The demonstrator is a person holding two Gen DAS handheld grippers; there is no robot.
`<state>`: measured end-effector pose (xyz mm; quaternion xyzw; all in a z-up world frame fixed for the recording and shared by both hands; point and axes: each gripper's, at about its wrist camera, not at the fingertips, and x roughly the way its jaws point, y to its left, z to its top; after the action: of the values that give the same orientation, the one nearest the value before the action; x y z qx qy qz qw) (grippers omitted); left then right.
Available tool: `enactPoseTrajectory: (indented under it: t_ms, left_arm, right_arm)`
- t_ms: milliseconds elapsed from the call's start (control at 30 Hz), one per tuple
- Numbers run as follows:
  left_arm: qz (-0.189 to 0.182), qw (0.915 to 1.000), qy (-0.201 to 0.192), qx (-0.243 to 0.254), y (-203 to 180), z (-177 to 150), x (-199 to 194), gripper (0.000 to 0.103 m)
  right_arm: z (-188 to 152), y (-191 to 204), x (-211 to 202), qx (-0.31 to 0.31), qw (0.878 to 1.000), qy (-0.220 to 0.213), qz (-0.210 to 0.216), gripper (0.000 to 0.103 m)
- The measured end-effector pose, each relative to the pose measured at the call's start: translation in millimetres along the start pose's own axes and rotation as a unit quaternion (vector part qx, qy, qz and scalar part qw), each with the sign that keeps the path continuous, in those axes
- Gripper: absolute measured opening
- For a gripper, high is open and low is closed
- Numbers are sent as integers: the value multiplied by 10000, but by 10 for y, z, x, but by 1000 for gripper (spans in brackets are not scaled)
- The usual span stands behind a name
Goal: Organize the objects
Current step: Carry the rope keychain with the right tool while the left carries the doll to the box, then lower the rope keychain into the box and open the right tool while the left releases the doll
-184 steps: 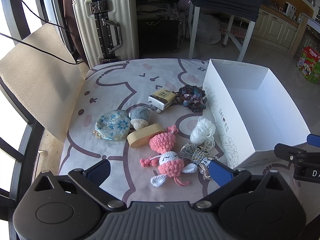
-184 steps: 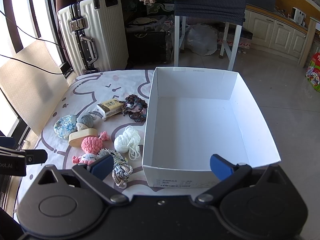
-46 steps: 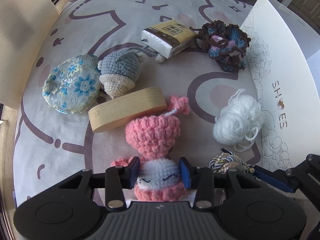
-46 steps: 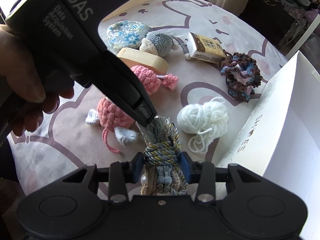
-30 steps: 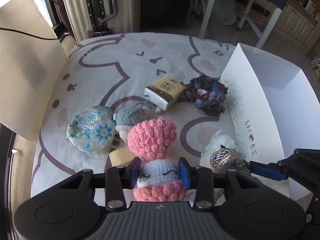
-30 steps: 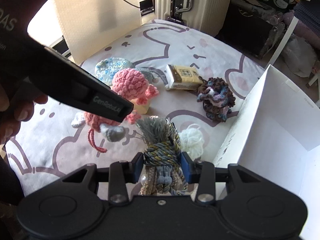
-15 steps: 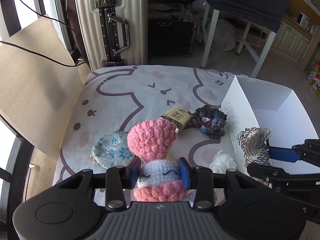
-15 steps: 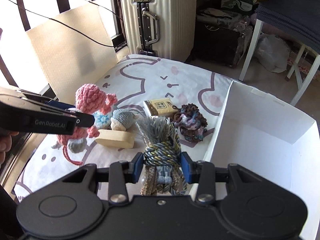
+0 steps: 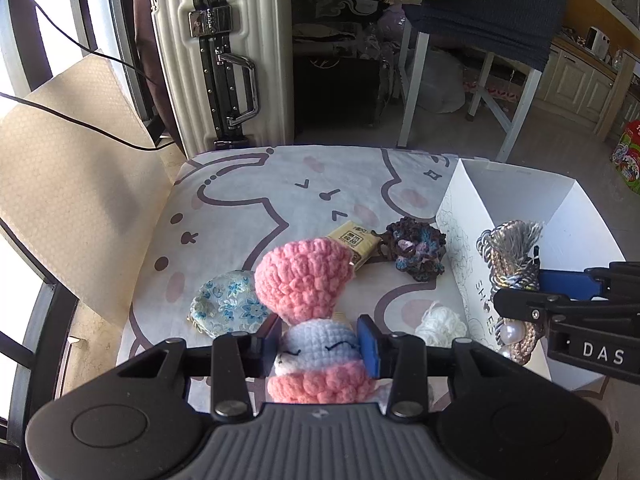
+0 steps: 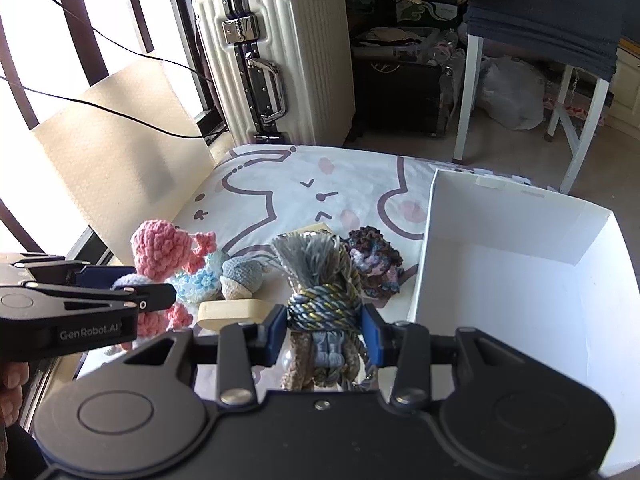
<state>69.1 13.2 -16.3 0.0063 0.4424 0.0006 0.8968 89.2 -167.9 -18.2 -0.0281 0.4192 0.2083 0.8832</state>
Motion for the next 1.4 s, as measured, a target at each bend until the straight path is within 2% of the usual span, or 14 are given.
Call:
enactPoseTrajectory:
  t_ms: [367, 800, 1200, 1400]
  left_arm:
    - [-198, 9997, -148, 11, -216, 135, -78, 42]
    - [-457, 9986, -104, 233, -690, 254, 23, 43]
    - [-769, 9956, -173, 512, -1154, 302, 16, 43]
    - [-995, 9925, -129, 697, -1440, 292, 74, 43]
  right_arm:
    - [14, -195, -136, 166, 9995, -147, -218, 41]
    - [-78, -853, -476, 672, 9939, -324, -812, 42]
    - [-222, -1321, -735, 1091, 9865, -436, -1145, 42]
    - [-311, -1481, -771, 1212, 9840, -336, -1262, 42]
